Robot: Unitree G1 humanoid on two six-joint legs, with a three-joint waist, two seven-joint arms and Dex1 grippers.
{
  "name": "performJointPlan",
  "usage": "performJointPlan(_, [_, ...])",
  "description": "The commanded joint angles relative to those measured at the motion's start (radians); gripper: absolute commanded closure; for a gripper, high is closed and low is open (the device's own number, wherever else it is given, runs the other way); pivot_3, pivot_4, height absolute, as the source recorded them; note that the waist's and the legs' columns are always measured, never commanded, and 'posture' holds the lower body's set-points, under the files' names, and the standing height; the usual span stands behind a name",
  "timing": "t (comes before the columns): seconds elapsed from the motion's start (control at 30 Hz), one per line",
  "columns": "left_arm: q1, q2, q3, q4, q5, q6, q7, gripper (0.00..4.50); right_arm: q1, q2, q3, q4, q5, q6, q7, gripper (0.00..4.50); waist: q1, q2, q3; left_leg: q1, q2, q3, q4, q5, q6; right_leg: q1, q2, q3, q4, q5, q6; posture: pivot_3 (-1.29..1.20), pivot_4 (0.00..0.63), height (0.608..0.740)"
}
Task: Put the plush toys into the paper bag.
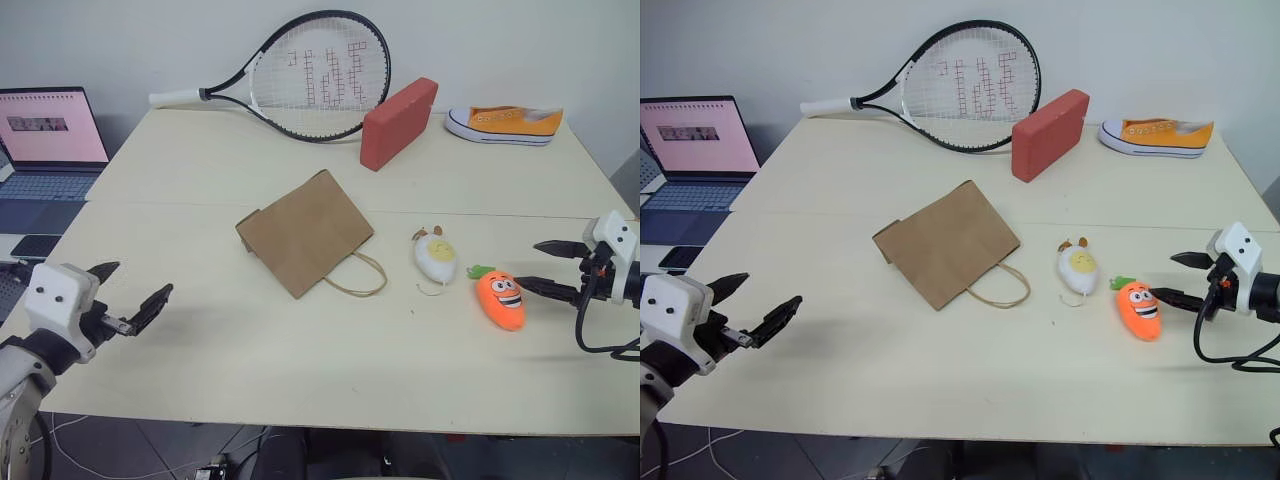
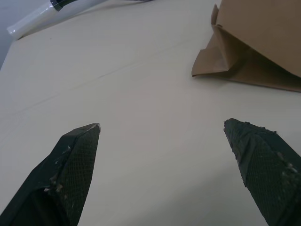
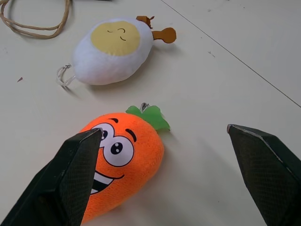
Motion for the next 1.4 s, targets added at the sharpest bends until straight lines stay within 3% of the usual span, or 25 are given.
performJointPlan(0.03, [-0.009,0.021,0.007,-0.045,-0.019,-0.017,-0.023,0.0,-0.005,-0.009,-0.03,-0.036,0.013,-0.012,-0.006,0.05,0.0,0.0,0.0,0.0,0.0,0.0,0.0,0.0,0.0,0.0,0.0,0.0,0.0,0.0,0.0,0.0,0.15,0.74])
performJointPlan(0.37, [-0.044,0.096,-0.178,-0.205,-0.066,0.08,-0.103,0.0,0.052,-0.01,-0.062,-0.261,0.092,0.033,0.014,0.05,0.001,0.0,0.0,0.0,0.0,-0.001,0.0,0.0,0.0,0.0,0.001,0.0,0.0,0.001,0.001,0.0,0.15,0.74])
performJointPlan(0.63, [-0.222,0.082,-0.477,-0.256,-0.058,0.158,-0.109,0.0,0.172,-0.02,-0.074,-0.593,0.234,0.191,0.019,0.05,0.004,0.0,0.0,0.0,0.0,-0.003,0.001,0.0,0.0,0.002,0.002,0.001,0.0,0.001,0.002,0.0,0.15,0.74])
performJointPlan(0.77, [-0.372,-0.016,-0.669,-0.151,0.031,0.109,-0.095,0.0,0.237,0.003,-0.084,-0.722,0.291,0.261,-0.029,0.05,0.01,0.0,-0.001,-0.001,0.0,-0.005,0.001,0.0,0.0,0.002,0.003,0.0,0.0,0.002,0.003,0.0,0.15,0.74])
performJointPlan(0.97, [-0.524,-0.162,-0.852,0.048,0.171,0.017,-0.074,0.0,0.319,0.033,-0.089,-0.813,0.308,0.293,-0.092,0.05,0.015,-0.001,-0.001,-0.002,-0.001,-0.006,0.002,0.0,0.0,0.002,0.003,0.0,0.0,0.005,0.008,0.0,0.15,0.74])
performJointPlan(1.4, [-0.714,-0.367,-0.968,0.418,0.356,-0.203,-0.056,0.0,0.429,0.086,-0.113,-0.948,0.341,0.327,-0.201,0.05,0.026,-0.001,-0.001,-0.003,-0.001,-0.008,0.002,0.0,0.0,0.002,0.003,-0.001,0.0,0.008,0.013,0.0,0.15,0.74])
